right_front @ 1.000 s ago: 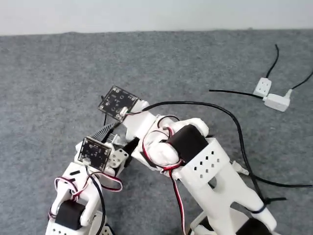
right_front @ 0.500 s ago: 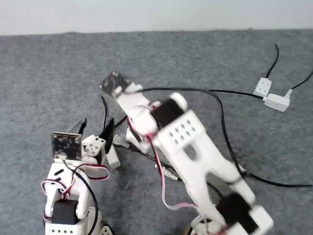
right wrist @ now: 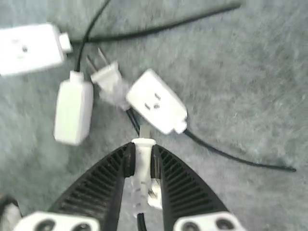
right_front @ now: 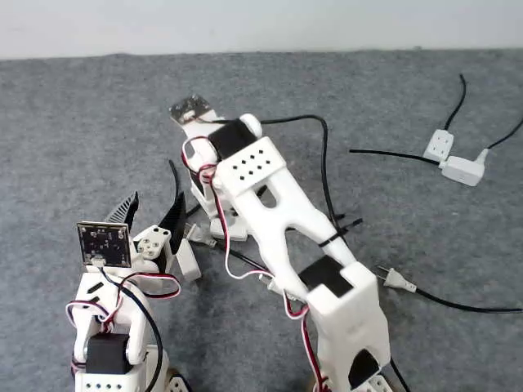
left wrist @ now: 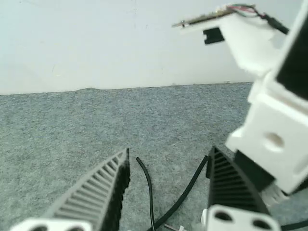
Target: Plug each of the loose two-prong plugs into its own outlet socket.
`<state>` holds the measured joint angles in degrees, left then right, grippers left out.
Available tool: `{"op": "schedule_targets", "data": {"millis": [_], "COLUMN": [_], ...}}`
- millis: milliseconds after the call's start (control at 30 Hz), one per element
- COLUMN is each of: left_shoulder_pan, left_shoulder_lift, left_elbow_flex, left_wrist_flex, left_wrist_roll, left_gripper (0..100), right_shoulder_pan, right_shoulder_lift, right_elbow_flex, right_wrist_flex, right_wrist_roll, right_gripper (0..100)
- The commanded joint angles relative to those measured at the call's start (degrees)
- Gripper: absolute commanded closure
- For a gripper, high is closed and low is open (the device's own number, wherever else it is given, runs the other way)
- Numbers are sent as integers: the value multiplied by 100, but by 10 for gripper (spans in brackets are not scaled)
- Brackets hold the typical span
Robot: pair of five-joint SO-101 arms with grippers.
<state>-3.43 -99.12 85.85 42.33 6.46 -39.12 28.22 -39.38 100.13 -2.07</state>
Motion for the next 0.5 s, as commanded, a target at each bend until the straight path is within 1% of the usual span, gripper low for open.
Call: {"op": "schedule_targets", "data": {"millis": [0, 100, 167, 467], "left_shoulder_pan": [-220, -554, -659, -659], "left_shoulder_lift": [-62, -62, -62, -62], "left_elbow_flex": [-110, -119, -119, -101], "left_wrist_flex": [-193, -325, -360, -369], "left_wrist_roll": [114, 369, 413, 413], "left_gripper": [739, 739, 739, 739], "right_shoulder_pan": [40, 66, 101, 127], "right_shoulder_lift": [171, 462, 585, 804], "right_elbow_flex": [-668, -703, -712, -712], "right_wrist_flex": [233, 224, 207, 189], "right_wrist_roll": [-431, -589, -589, -1011], "right_gripper": [991, 991, 991, 991]}}
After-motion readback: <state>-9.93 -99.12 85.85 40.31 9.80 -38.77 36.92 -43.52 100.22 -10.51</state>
